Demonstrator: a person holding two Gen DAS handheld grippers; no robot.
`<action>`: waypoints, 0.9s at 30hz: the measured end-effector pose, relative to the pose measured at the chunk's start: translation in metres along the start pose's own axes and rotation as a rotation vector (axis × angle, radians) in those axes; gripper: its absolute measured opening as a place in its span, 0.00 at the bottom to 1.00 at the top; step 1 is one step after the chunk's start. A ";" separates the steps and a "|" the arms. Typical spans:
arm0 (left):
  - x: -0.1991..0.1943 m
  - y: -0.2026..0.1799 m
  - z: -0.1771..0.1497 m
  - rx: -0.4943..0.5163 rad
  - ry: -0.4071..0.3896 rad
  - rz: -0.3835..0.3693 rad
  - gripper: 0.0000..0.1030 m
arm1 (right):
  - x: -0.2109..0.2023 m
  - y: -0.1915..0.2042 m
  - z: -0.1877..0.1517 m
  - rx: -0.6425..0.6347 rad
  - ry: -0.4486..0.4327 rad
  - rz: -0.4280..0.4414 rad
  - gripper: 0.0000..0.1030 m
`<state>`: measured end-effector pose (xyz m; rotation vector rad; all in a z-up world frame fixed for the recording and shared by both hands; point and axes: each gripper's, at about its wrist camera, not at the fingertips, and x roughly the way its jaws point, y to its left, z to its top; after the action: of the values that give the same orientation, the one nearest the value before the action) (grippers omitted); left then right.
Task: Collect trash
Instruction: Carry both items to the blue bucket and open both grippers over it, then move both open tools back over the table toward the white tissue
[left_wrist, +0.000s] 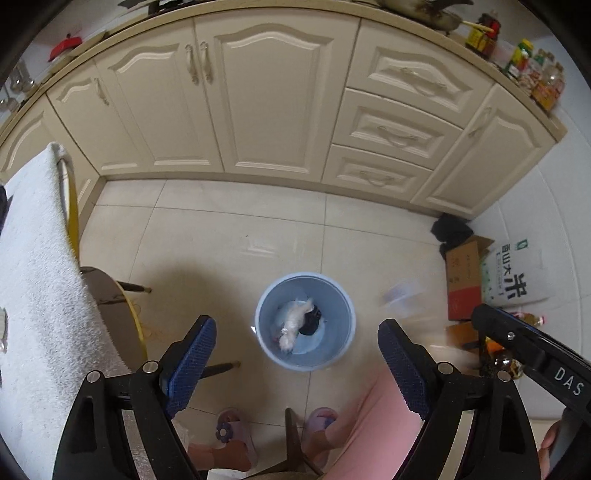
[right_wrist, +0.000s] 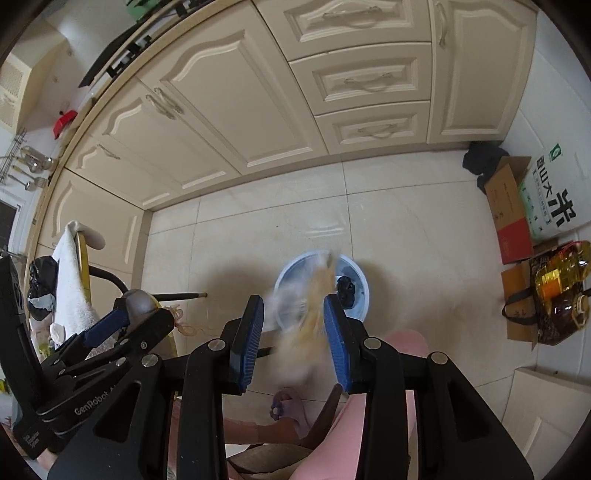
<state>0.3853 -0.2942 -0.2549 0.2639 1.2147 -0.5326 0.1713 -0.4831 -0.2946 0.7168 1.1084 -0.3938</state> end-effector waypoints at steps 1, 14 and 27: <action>0.002 -0.001 0.001 -0.006 -0.001 0.000 0.83 | 0.000 0.002 0.000 -0.006 -0.002 -0.001 0.35; -0.040 0.033 -0.044 -0.065 -0.025 0.016 0.83 | 0.007 0.032 -0.009 -0.070 0.026 0.027 0.35; -0.090 0.050 -0.082 -0.073 -0.100 0.027 0.83 | -0.030 0.066 -0.030 -0.153 -0.111 -0.062 0.90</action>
<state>0.3224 -0.1916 -0.2025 0.1898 1.1298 -0.4716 0.1800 -0.4163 -0.2539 0.5212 1.0455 -0.3919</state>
